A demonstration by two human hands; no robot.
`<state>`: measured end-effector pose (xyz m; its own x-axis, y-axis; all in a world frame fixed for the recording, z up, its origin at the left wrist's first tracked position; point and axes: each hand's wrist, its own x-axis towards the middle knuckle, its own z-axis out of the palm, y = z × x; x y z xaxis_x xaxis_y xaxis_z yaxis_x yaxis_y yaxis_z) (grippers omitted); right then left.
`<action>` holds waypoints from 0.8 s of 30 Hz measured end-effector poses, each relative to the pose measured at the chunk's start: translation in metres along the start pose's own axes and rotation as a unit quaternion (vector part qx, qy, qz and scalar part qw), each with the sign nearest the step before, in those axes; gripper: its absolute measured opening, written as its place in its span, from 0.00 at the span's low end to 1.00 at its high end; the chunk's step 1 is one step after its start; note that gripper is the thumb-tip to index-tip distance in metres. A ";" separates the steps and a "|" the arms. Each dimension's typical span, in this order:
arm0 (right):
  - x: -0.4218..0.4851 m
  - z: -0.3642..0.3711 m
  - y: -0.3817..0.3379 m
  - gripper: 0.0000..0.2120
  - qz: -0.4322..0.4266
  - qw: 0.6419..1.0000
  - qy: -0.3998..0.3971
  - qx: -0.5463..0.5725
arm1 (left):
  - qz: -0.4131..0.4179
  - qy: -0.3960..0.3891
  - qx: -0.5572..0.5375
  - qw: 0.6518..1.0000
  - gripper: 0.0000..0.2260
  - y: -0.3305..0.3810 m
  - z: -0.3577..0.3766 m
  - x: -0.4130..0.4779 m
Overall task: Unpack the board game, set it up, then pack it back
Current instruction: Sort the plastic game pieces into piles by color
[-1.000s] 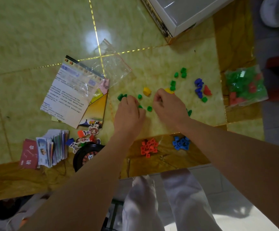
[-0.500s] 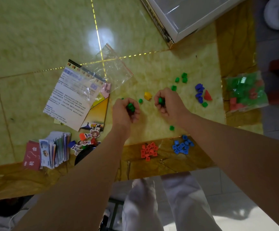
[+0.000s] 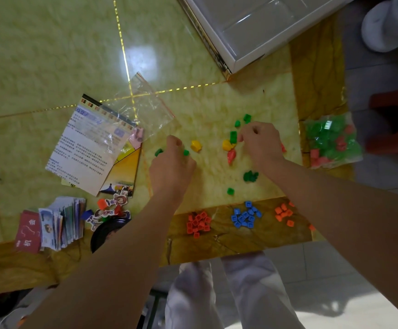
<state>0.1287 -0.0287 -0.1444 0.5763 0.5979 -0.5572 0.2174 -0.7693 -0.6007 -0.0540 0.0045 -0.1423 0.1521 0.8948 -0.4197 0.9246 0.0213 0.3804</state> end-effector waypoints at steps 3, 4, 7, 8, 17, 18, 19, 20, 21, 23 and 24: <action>0.007 -0.006 0.006 0.07 -0.017 0.996 -0.002 -0.085 | 0.009 -0.004 0.033 0.999 0.07 0.002 0.003 0.002; 0.008 -0.006 0.007 0.04 -0.024 0.994 -0.002 -0.111 | 0.018 -0.001 0.035 0.999 0.06 0.001 0.002 0.002; 0.008 -0.009 0.011 0.03 -0.064 0.984 -0.021 -0.166 | 0.016 -0.004 -0.001 1.000 0.05 0.005 0.002 0.004; 0.007 -0.009 0.012 0.06 -0.085 0.979 -0.034 -0.182 | 0.003 -0.007 -0.027 1.000 0.05 0.005 0.002 0.003; 0.010 -0.003 0.009 0.10 -0.198 0.948 -0.066 -0.242 | -0.054 -0.005 -0.235 0.971 0.21 0.015 -0.001 0.005; 0.012 -0.003 0.008 0.09 -0.198 0.947 -0.061 -0.244 | -0.053 -0.015 -0.260 0.964 0.21 0.019 0.000 0.006; 0.014 -0.002 0.008 0.08 -0.196 0.948 -0.058 -0.246 | -0.050 -0.024 -0.279 0.959 0.20 0.022 0.000 0.007; 0.014 -0.002 0.007 0.08 -0.193 0.948 -0.057 -0.245 | -0.048 -0.031 -0.297 0.953 0.17 0.026 0.001 0.008; 0.014 -0.002 0.007 0.08 -0.191 0.950 -0.056 -0.240 | -0.047 -0.033 -0.318 0.946 0.15 0.030 0.001 0.010; 0.013 -0.004 0.006 0.06 -0.165 0.966 -0.060 -0.187 | -0.058 -0.032 -0.368 0.927 0.12 0.037 0.003 0.016; 0.014 -0.008 0.005 0.04 -0.143 0.978 -0.064 -0.136 | -0.066 -0.033 -0.381 0.922 0.12 0.041 0.004 0.019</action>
<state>0.1438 -0.0261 -0.1505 0.3619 0.8077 -0.4654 0.5679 -0.5869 -0.5771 -0.0122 0.0205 -0.1381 0.1001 0.8331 -0.5440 0.4269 0.4579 0.7798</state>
